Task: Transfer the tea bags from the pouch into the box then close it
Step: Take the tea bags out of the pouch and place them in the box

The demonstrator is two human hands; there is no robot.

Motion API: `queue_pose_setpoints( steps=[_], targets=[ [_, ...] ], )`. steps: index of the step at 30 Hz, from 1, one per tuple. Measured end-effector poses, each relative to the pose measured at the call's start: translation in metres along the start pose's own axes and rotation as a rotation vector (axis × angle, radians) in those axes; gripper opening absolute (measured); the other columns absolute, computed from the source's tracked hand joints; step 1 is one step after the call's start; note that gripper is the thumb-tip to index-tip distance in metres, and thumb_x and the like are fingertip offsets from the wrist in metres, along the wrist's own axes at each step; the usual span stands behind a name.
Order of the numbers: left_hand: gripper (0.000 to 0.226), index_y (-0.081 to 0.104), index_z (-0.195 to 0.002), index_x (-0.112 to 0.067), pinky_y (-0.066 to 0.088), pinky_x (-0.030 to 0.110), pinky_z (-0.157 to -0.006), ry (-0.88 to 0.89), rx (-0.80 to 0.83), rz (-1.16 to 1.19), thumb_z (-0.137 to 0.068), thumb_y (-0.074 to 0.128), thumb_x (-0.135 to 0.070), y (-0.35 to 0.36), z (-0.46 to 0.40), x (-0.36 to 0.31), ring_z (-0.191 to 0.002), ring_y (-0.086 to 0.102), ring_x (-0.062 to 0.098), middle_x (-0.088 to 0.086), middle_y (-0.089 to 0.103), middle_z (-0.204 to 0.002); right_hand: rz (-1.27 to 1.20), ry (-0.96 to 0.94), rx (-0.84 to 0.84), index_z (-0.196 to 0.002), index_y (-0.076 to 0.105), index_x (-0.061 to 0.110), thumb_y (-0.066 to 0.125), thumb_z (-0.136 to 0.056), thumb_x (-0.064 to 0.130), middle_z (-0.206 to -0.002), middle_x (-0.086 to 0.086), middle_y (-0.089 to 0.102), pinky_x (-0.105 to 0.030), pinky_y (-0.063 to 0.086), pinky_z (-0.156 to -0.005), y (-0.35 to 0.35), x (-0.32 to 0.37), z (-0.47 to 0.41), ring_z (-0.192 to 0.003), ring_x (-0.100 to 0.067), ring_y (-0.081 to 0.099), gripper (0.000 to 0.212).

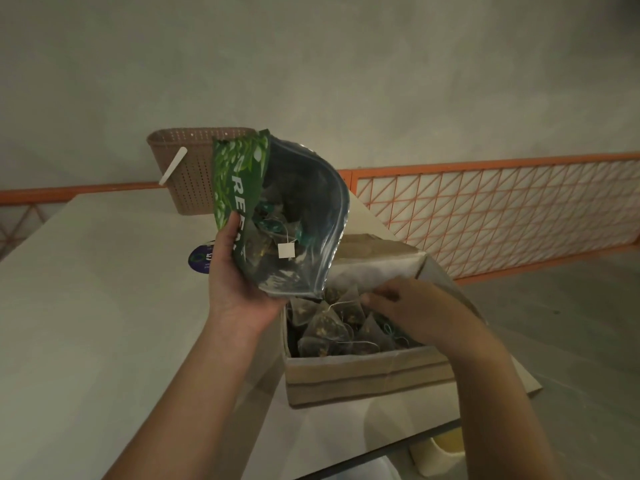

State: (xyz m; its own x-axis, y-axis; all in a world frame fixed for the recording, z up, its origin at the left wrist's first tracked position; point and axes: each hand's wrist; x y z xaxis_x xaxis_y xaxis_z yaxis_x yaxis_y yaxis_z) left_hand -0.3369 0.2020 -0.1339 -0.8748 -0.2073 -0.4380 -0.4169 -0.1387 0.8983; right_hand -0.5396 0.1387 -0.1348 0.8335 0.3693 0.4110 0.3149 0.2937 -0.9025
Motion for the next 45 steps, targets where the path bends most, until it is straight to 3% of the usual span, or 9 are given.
queue_pose_setpoints(
  steps=[4, 10, 15, 20, 24, 30, 35, 40, 45],
  targets=[
    [0.051, 0.064, -0.139, -0.023, 0.05, 0.045, -0.103, 0.009, 0.01, 0.001, -0.1, 0.047, -0.052, -0.001, -0.001, 0.0, -0.124, 0.06, 0.03, 0.006, 0.064, -0.14, -0.049, -0.098, -0.226, -0.122, 0.059, 0.037, 0.042, -0.093, 0.061, -0.123, 0.009, 0.058, -0.039, 0.051, -0.09, 0.01, 0.004, -0.002, -0.109, -0.014, 0.058, 0.042],
    [0.05, 0.067, -0.135, -0.022, 0.056, 0.049, -0.096, -0.015, 0.029, 0.038, -0.099, 0.05, -0.052, -0.004, -0.003, -0.001, -0.116, 0.065, 0.03, 0.008, 0.069, -0.133, -0.027, -0.225, 0.095, -0.1, 0.07, 0.041, 0.06, -0.084, 0.061, -0.106, 0.017, 0.06, -0.028, 0.045, -0.086, 0.017, 0.012, 0.002, -0.098, -0.006, 0.054, 0.028],
    [0.052, 0.065, -0.137, -0.021, 0.053, 0.046, -0.102, -0.012, 0.034, 0.04, -0.099, 0.051, -0.053, -0.005, -0.001, -0.004, -0.121, 0.062, 0.031, 0.009, 0.067, -0.136, 0.079, -0.079, -0.245, -0.118, 0.063, 0.039, 0.057, -0.092, 0.043, -0.127, 0.004, 0.055, -0.044, 0.046, -0.098, 0.008, 0.021, 0.003, -0.118, -0.021, 0.05, 0.027],
    [0.056, 0.061, -0.142, -0.021, 0.047, 0.048, -0.11, -0.047, 0.089, 0.025, -0.099, 0.05, -0.055, -0.009, -0.005, -0.007, -0.132, 0.057, 0.033, 0.011, 0.061, -0.144, -0.768, -0.35, -0.572, -0.111, 0.052, 0.034, 0.063, -0.089, 0.039, -0.108, 0.015, 0.056, -0.013, 0.051, -0.068, -0.003, 0.055, 0.019, -0.091, 0.004, 0.058, 0.025],
    [0.053, 0.07, -0.13, -0.012, 0.061, 0.048, -0.089, -0.079, 0.188, 0.034, -0.094, 0.057, -0.048, -0.003, 0.0, -0.01, -0.107, 0.071, 0.038, 0.02, 0.069, -0.129, -0.763, -0.507, -0.661, -0.132, 0.056, 0.03, 0.062, -0.091, 0.039, -0.106, 0.008, 0.055, -0.01, 0.048, -0.067, -0.006, 0.075, 0.02, -0.09, -0.002, 0.057, 0.042],
    [0.043, 0.083, -0.069, -0.01, 0.063, 0.042, -0.056, 0.135, 0.284, -0.108, -0.035, 0.089, -0.036, 0.028, 0.021, -0.016, -0.064, 0.076, 0.028, 0.012, 0.078, -0.078, -0.629, -0.727, -1.09, -0.128, 0.06, 0.002, 0.053, -0.098, 0.009, -0.084, 0.002, 0.053, -0.009, 0.034, -0.068, 0.012, 0.091, 0.022, -0.077, 0.002, 0.045, 0.032],
    [0.058, 0.075, -0.121, -0.008, 0.053, 0.05, -0.102, -0.042, 0.121, -0.086, -0.08, 0.064, -0.047, 0.011, -0.004, -0.024, -0.108, 0.069, 0.038, 0.02, 0.069, -0.129, -0.591, -0.555, -0.968, -0.127, 0.064, 0.009, 0.049, -0.101, 0.026, -0.084, 0.008, 0.053, -0.012, 0.036, -0.06, 0.023, 0.089, 0.001, -0.072, -0.001, 0.048, 0.035],
    [0.032, 0.082, -0.07, -0.007, 0.063, 0.037, -0.056, 0.092, 0.205, -0.113, -0.056, 0.077, -0.035, 0.022, 0.009, -0.019, -0.065, 0.076, 0.027, 0.013, 0.078, -0.079, -0.618, -0.663, -1.117, -0.128, 0.061, 0.0, 0.053, -0.099, 0.009, -0.085, 0.004, 0.055, -0.009, 0.035, -0.067, 0.022, 0.09, 0.006, -0.075, 0.002, 0.046, 0.031],
    [0.059, 0.064, -0.139, -0.013, 0.05, 0.046, -0.106, -0.082, 0.099, -0.106, -0.095, 0.057, -0.051, 0.016, -0.006, -0.022, -0.122, 0.062, 0.036, 0.017, 0.061, -0.143, -0.584, -0.553, -1.032, -0.132, 0.06, 0.009, 0.051, -0.101, 0.018, -0.081, 0.009, 0.051, -0.011, 0.037, -0.06, 0.027, 0.089, -0.003, -0.07, 0.001, 0.046, 0.034]
  ],
)
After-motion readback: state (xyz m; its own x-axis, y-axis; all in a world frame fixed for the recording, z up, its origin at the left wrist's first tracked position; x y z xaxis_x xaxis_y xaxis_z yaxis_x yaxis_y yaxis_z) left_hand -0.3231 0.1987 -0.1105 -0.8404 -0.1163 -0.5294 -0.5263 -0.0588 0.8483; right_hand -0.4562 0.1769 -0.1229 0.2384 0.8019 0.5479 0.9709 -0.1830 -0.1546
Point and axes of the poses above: each hand's wrist, its own z-axis away from the middle knuckle, its own y-axis out of the palm, x = y × z
